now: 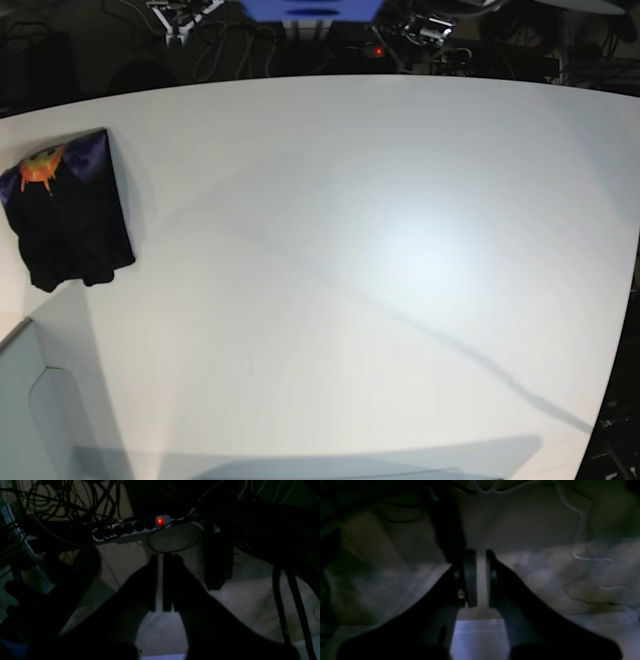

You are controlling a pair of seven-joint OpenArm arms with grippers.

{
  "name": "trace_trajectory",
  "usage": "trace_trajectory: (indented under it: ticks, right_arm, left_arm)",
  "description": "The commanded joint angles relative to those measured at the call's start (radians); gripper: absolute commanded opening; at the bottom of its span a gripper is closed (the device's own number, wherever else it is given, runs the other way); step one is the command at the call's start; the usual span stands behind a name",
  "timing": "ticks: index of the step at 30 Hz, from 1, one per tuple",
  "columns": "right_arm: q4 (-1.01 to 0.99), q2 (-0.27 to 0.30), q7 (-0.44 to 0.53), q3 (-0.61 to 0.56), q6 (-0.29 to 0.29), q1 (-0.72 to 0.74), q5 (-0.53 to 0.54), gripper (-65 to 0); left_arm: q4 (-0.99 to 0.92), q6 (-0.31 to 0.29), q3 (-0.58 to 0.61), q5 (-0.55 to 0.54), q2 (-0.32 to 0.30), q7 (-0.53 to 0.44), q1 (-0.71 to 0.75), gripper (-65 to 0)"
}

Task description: Fold the T-shirt properly

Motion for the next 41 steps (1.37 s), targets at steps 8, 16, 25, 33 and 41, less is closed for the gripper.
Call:
trace_trajectory:
  ticks: [8,16,25,33,41]
  right_arm:
    - [0.001,-0.045,-0.002,0.001,-0.002,0.023,0.007,-56.7]
    - [0.001,-0.084,0.000,0.001,-0.002,0.033,0.006,-61.4]
    - [0.004,-0.111,0.006,-0.002,-0.002,0.055,0.004,-65.0]
    - [0.004,-0.131,0.006,-0.002,-0.002,0.046,0.004,-65.0]
    - [0.004,-0.131,0.006,0.000,-0.002,0.053,0.006,-65.0]
  left_arm:
    - [0.005,0.004,0.008,0.009,0.007,-0.010,0.002,-61.0]
    - [0.010,0.003,0.008,0.009,-0.003,-0.013,0.011,-61.0]
    - [0.008,0.004,0.002,0.001,-0.019,-0.016,0.011,-61.0]
    - [0.006,0.004,0.005,0.001,-0.015,-0.010,0.011,-61.0]
    - [0.006,0.004,0.004,0.001,-0.010,-0.010,0.011,-61.0]
